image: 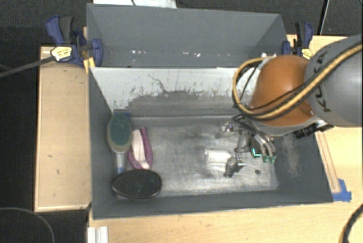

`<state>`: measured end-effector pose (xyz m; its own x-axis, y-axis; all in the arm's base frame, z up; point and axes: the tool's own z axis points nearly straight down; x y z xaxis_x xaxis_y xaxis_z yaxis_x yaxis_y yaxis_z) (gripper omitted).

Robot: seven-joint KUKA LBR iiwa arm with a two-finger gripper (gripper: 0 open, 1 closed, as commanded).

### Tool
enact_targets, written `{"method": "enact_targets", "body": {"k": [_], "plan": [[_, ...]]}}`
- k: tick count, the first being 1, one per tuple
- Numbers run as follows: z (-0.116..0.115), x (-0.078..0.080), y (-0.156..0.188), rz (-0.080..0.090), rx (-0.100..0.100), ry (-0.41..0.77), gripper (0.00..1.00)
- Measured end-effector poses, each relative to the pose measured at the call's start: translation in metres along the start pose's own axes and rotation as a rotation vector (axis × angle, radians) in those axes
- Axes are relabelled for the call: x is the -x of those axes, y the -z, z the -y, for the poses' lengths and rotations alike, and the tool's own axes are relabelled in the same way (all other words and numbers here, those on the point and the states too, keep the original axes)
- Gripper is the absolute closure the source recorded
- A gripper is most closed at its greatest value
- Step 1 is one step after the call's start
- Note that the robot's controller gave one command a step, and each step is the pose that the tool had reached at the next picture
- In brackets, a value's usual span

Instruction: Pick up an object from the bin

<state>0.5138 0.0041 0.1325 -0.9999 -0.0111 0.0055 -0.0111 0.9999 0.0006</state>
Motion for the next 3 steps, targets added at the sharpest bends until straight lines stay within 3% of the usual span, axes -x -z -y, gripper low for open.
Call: {"method": "enact_targets", "body": {"k": [1, 2, 3], "plan": [[-0.003, 0.021, -0.05, 0.002, 0.0, -0.06, 0.0], [-0.003, 0.021, -0.047, 0.005, 0.0, -0.06, 1.0], [0.018, -0.006, 0.094, 0.015, -0.002, 0.098, 1.0]]}}
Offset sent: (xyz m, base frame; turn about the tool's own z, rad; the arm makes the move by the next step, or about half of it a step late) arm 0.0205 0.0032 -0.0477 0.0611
